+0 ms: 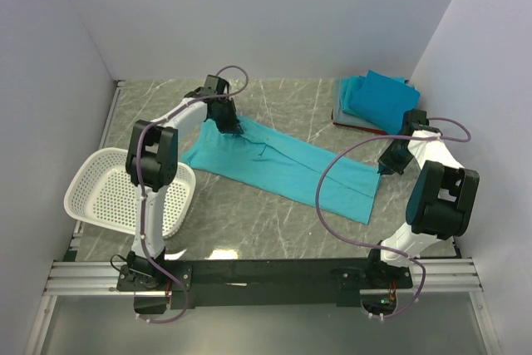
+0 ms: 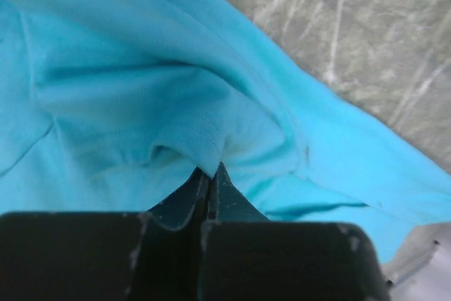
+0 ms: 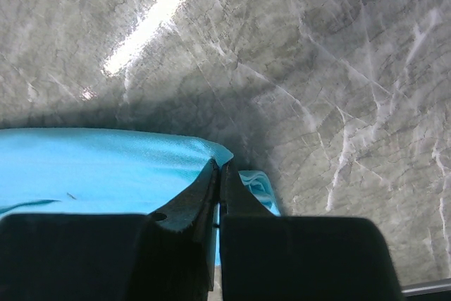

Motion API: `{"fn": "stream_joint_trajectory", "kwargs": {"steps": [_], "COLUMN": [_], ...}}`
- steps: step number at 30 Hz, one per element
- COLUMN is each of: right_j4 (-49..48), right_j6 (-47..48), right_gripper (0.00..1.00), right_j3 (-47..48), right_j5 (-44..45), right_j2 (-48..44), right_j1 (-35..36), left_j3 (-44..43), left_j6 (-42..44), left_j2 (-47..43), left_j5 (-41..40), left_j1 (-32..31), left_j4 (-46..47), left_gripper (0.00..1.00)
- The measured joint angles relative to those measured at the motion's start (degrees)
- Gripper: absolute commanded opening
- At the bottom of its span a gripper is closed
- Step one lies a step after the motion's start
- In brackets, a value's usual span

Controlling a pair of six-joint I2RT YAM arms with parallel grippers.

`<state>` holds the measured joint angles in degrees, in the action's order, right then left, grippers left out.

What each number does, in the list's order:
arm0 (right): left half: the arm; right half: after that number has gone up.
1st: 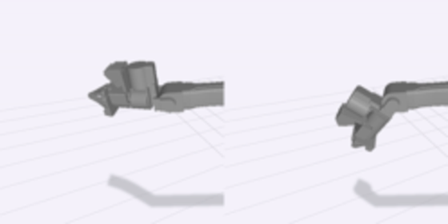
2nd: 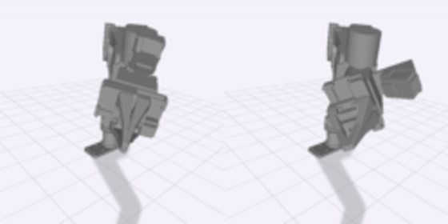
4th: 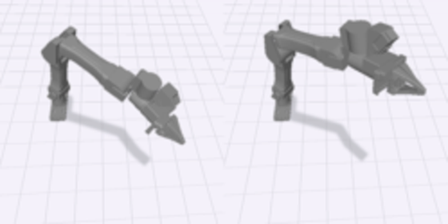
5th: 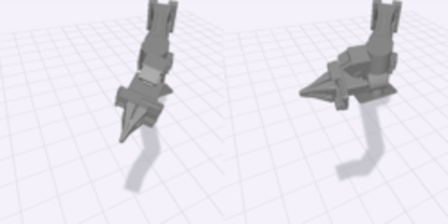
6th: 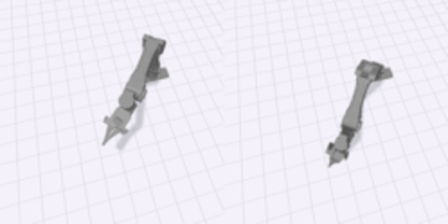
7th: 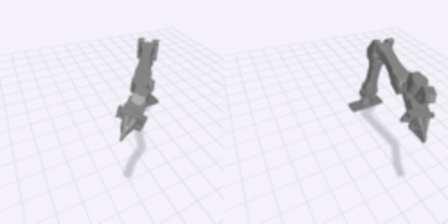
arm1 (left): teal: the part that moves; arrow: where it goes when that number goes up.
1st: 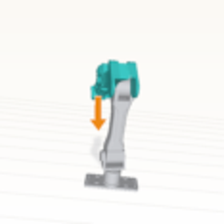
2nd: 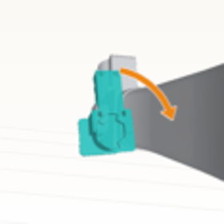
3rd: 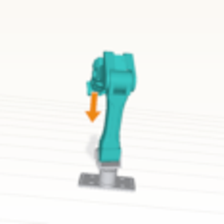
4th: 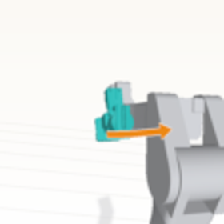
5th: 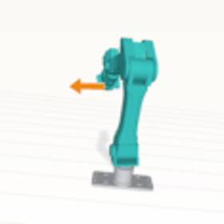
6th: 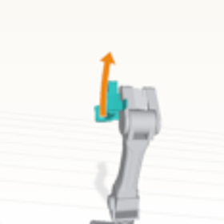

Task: Fold and stack the t-shirts
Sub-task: Fold the tshirt

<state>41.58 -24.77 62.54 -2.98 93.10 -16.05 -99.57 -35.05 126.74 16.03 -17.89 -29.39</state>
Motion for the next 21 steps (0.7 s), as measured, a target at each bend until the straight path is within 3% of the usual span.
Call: {"fn": "stream_joint_trajectory", "kwargs": {"steps": [14,15,17,18,21], "right_j4": [0.00,0.00,0.00,0.00,0.00], "right_j6": [0.02,0.02,0.02,0.02,0.02], "right_gripper": [0.00,0.00,0.00,0.00,0.00], "right_j3": [0.02,0.02,0.02,0.02,0.02], "right_j5": [0.00,0.00,0.00,0.00,0.04], "right_j2": [0.00,0.00,0.00,0.00,0.00], "right_j1": [0.00,0.00,0.00,0.00,0.00], "left_j3": [2.58,2.86,3.15,3.19,3.23], "left_j6": [-4.81,-4.87,-4.79,-4.81,-4.70], "left_j2": [-5.27,-5.31,-5.31,-5.31,-5.55], "left_j5": [6.71,7.06,7.89,8.44,9.11], "left_j1": [1.46,1.46,1.49,1.46,1.86], "left_j4": [-4.50,-5.03,-6.27,-7.10,-9.31], "left_gripper": [0.02,0.05,0.23,0.37,0.53]}}
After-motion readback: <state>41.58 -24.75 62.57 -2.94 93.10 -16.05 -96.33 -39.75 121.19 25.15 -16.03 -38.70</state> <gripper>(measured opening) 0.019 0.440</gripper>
